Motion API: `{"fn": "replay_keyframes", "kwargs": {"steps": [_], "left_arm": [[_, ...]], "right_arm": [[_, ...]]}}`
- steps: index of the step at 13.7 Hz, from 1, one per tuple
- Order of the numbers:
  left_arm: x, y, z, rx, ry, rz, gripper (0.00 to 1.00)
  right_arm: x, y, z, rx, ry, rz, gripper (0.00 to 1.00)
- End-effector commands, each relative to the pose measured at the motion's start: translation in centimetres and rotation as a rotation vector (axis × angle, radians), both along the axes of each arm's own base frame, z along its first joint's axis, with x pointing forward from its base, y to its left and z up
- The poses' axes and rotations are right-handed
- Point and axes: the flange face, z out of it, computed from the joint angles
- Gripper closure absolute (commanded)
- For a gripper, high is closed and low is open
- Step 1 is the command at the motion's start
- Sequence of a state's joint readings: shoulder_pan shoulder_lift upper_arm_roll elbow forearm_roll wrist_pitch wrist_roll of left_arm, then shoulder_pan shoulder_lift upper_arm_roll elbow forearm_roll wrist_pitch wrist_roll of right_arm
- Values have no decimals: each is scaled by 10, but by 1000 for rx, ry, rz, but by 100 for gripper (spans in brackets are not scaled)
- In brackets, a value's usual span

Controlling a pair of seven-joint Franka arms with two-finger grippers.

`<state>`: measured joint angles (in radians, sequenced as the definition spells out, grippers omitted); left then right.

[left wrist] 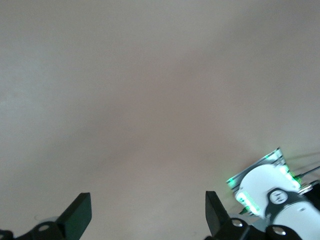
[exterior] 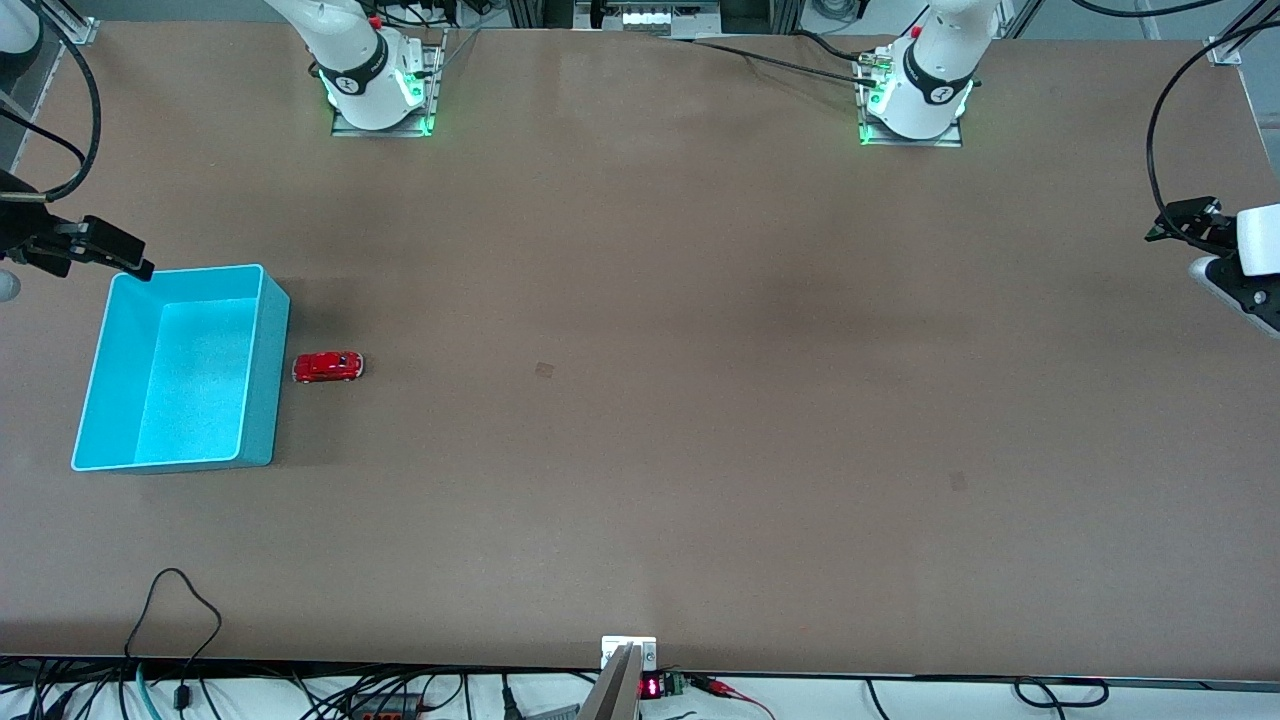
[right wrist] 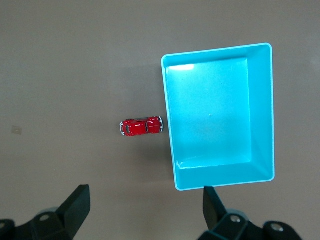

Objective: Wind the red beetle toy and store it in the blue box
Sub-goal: 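Retract the left gripper while the right gripper reaches toward the car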

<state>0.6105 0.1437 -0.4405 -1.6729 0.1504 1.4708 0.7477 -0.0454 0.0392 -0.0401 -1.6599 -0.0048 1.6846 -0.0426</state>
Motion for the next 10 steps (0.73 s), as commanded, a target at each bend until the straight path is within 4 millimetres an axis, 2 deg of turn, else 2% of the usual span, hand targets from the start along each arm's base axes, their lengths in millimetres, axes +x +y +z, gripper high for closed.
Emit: {"fn": "replay_keyframes", "kwargs": {"steps": [1,4,5,6,7,8,10], "left_arm": [[14,-48,37,9,-30,61,0],[11,-100,51,64,-36,119,0],[12,-102,52,51,-43,132,0],[13,-100,51,0,-45,168,0],[14,-95,57,-44,-76,220,0],[14,-104,68,-46,-114,263,0],[8,-136,93,18,-210,446,0]], "right_arm": [[6,9,-5,11,-5,14,0],[8,11,-12,40,11,10,0],[12,15,-20,40,18,18,0],[21,19,-36,40,33,33,0],[29,32,-51,42,35,65,0],[36,37,-69,42,47,105,0],[47,40,-93,43,48,167,0]]}}
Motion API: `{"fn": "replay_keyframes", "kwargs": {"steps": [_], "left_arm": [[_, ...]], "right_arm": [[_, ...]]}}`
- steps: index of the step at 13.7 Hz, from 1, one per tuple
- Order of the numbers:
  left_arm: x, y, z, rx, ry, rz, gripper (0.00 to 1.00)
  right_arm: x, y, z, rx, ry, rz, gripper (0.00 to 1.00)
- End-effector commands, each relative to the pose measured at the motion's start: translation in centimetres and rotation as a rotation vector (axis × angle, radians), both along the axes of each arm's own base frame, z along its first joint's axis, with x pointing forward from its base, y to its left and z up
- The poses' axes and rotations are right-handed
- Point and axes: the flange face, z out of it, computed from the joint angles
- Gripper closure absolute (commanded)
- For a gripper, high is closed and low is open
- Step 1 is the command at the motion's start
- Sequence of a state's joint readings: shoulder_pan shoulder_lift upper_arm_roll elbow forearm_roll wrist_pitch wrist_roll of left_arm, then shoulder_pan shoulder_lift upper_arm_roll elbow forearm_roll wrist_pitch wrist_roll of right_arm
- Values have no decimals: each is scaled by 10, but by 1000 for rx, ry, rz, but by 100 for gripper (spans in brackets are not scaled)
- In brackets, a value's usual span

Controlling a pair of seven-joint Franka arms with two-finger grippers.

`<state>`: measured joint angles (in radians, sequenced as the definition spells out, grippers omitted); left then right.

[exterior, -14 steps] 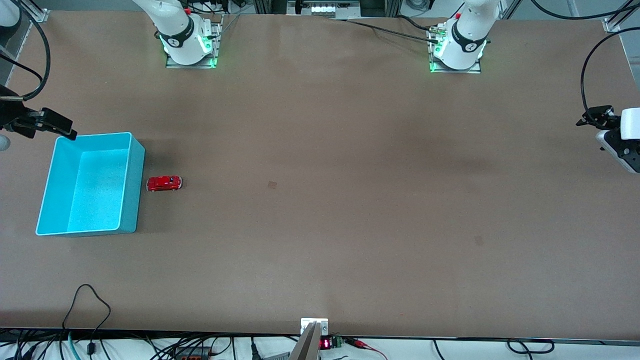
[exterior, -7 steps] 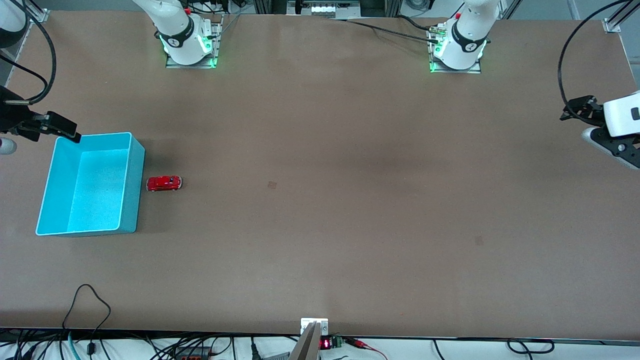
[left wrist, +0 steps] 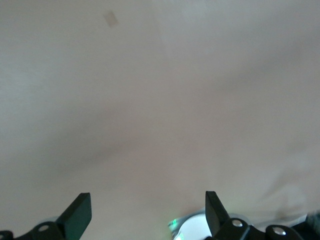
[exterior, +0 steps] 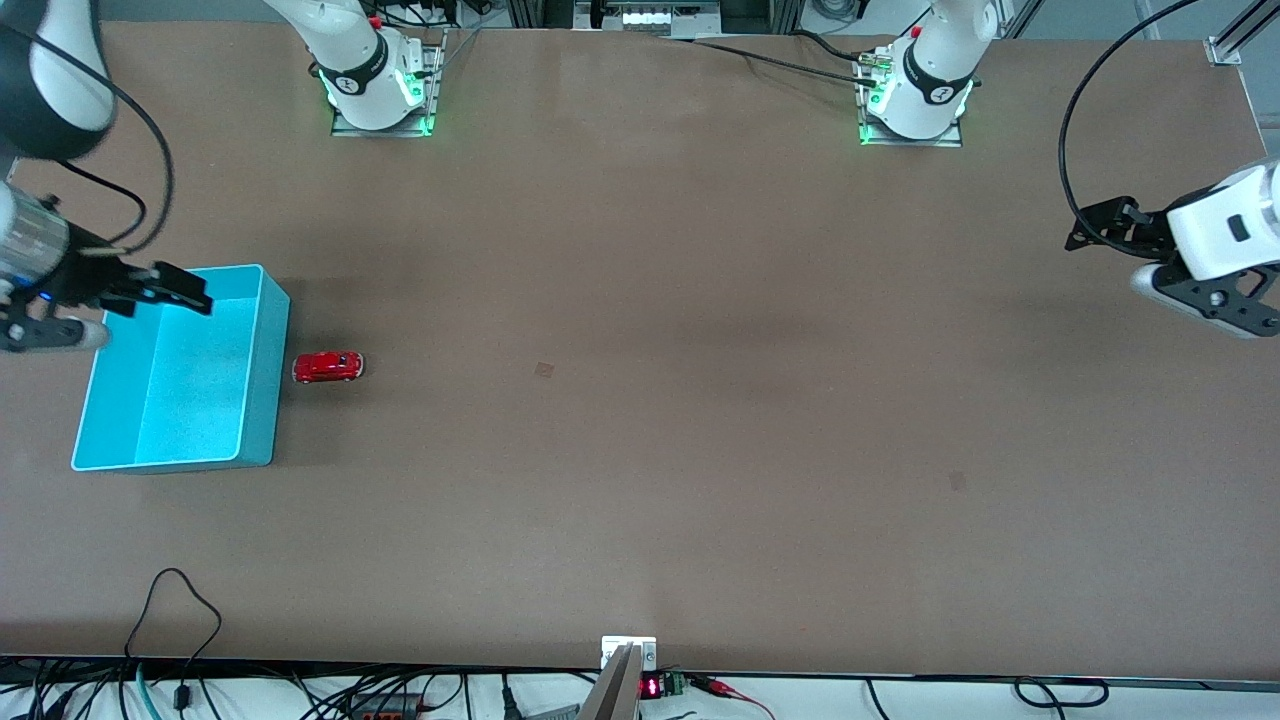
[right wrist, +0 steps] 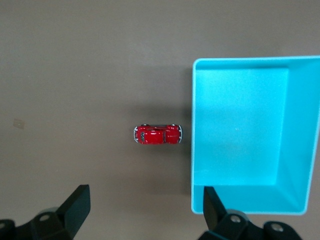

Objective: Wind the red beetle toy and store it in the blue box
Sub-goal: 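Lower the right gripper over the red car beside the box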

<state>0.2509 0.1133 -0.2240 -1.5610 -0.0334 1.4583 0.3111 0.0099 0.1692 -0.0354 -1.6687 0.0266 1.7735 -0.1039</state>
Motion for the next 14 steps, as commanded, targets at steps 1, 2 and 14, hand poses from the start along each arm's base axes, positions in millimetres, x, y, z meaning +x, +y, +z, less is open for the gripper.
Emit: {"fn": "replay_keyframes", "kwargs": {"steps": [1,2,14], "left_arm": [[-18,-31,29,54,-72,242,0],[-21,-26,30,55,-95,310,0],[-9,-28,28,82,-149,304,0]], "right_arm": [[16,1,-30,12,-2,53,0],[21,4,-40,10,-5,59,0],[4,18,-173,90,78,819,0]]}}
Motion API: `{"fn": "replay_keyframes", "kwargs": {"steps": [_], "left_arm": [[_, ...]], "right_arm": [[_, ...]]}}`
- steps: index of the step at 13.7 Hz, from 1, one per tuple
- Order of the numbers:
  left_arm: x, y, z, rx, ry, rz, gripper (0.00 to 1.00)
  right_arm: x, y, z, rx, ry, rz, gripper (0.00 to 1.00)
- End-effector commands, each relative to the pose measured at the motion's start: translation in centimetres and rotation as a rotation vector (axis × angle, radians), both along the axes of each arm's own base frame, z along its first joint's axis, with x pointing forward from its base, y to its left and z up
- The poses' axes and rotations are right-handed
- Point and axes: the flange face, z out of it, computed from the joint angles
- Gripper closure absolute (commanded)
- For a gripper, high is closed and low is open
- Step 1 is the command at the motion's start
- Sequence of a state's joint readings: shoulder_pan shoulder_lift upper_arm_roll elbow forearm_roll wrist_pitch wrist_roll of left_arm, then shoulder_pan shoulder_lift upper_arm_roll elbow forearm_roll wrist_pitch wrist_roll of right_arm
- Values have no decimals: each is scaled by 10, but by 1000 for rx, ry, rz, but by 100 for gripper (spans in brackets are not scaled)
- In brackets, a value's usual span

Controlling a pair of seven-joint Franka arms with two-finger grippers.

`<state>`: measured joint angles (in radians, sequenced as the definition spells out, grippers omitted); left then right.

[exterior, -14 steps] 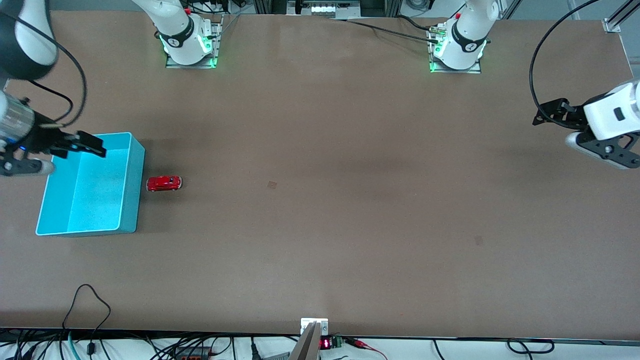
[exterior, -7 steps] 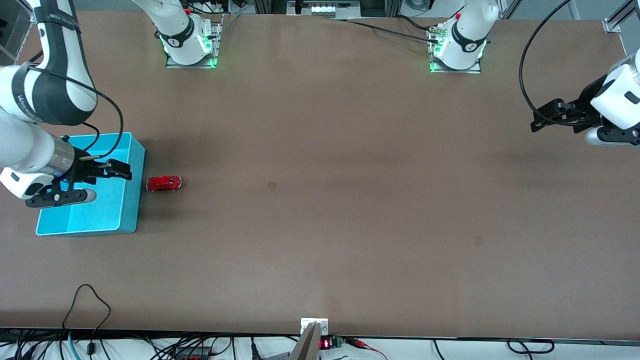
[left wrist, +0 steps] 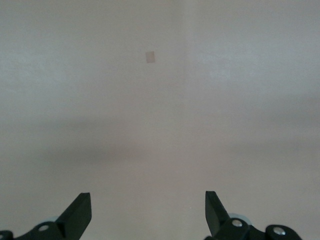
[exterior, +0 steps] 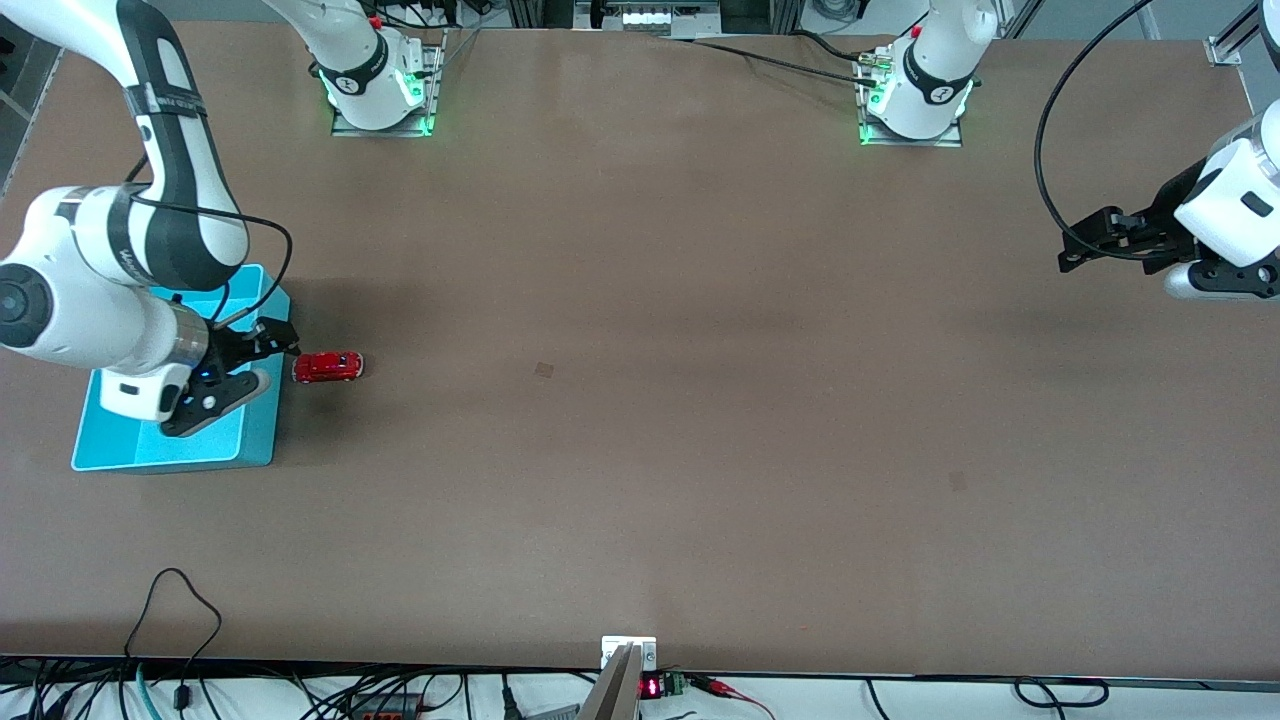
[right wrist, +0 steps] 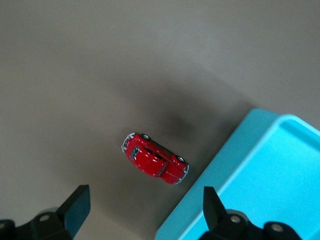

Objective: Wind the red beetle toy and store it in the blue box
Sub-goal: 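Lower the right gripper over the red car beside the box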

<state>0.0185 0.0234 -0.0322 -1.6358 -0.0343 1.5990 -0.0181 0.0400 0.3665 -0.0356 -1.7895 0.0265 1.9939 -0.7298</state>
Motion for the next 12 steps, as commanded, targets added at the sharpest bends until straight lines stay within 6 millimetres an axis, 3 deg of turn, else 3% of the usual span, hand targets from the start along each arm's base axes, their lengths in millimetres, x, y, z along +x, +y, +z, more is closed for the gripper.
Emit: {"fn": "replay_keyframes", "kwargs": {"steps": [1,8,12], "left_arm": [[0,1,2,14,-9,15,0],[-1,-2,5,17,-11,-4,0],[-2,-3,5,21,-10,-9,0]], "right_arm": [[-17,0,-18,54,6,274,0],[-34,4,-78,89,-61,696,0],[-49,-7,-115,122,-2,732,0]]}}
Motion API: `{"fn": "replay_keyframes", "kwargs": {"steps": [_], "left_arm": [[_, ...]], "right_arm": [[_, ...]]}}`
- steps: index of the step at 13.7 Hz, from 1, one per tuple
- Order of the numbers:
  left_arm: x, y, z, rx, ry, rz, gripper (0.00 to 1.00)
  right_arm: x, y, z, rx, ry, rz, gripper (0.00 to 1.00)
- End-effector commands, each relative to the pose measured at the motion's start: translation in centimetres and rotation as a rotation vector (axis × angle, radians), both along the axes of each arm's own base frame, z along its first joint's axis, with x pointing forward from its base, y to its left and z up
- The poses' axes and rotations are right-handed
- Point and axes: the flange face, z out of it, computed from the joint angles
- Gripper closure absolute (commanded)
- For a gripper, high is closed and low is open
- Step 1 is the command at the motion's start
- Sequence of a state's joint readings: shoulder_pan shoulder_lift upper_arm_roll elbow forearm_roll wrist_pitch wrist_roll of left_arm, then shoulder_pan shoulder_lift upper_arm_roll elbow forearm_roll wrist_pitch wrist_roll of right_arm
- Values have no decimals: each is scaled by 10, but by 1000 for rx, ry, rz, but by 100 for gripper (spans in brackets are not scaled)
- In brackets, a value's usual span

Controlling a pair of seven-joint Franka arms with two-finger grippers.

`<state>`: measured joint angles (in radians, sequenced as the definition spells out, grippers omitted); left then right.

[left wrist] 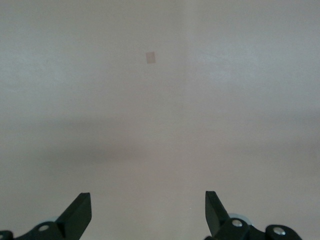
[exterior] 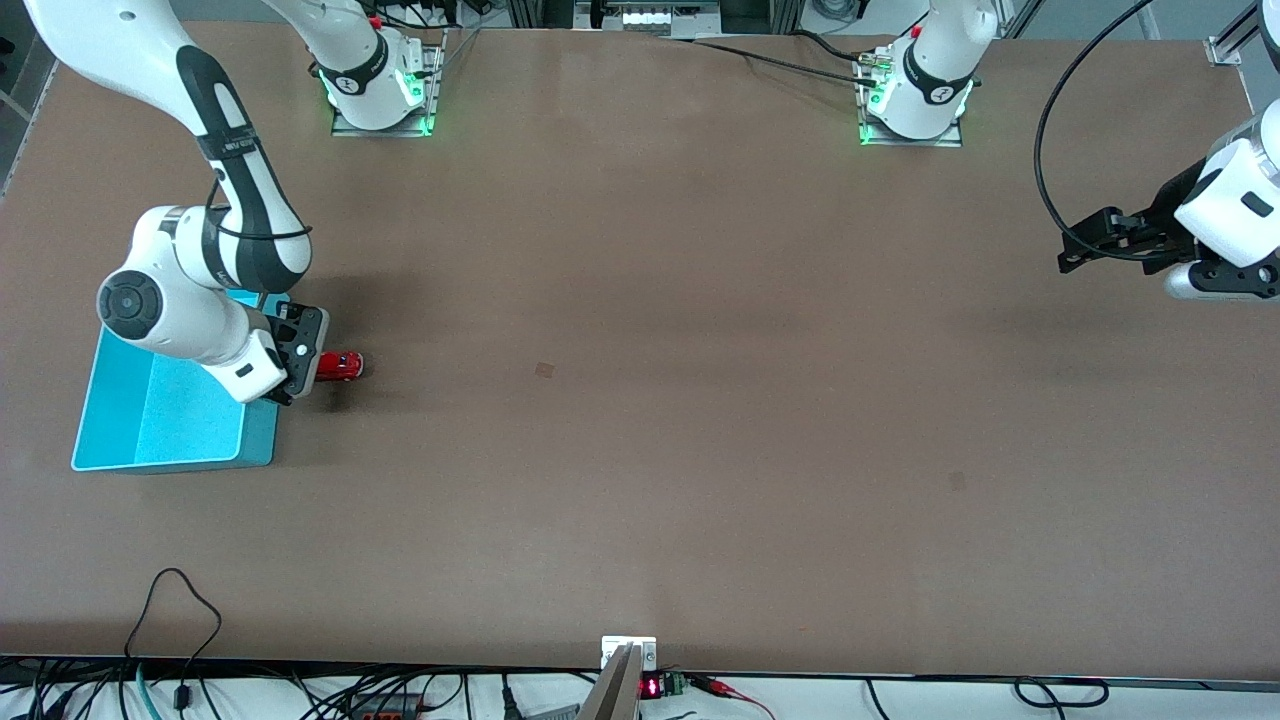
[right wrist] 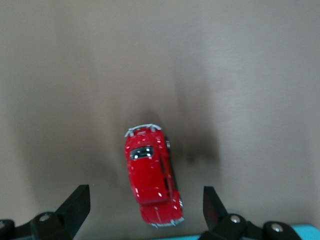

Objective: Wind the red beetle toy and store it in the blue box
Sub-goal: 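Close the right gripper on the red car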

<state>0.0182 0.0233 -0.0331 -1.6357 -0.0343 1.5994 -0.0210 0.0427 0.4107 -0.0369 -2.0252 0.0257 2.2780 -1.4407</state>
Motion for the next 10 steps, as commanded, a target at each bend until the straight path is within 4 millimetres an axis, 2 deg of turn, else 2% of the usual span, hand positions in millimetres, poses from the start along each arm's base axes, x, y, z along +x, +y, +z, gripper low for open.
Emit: {"fn": "replay_keyframes", "kwargs": {"steps": [1,5,8,10], "left_arm": [[-1,-1,5,19,-9,-8,0],[-2,-2,4,19,-8,-9,0],[-2,0,4,19,-8,-6,0],[-2,0,4,19,-8,-6,0]], "right_arm": [[-8,-6,-16,13,18,37,0],[0,-4,-21,18,-46,121,0],[0,1,-24,21,-50,155,0],[-4,0,-32,22,-34,155,0]]}}
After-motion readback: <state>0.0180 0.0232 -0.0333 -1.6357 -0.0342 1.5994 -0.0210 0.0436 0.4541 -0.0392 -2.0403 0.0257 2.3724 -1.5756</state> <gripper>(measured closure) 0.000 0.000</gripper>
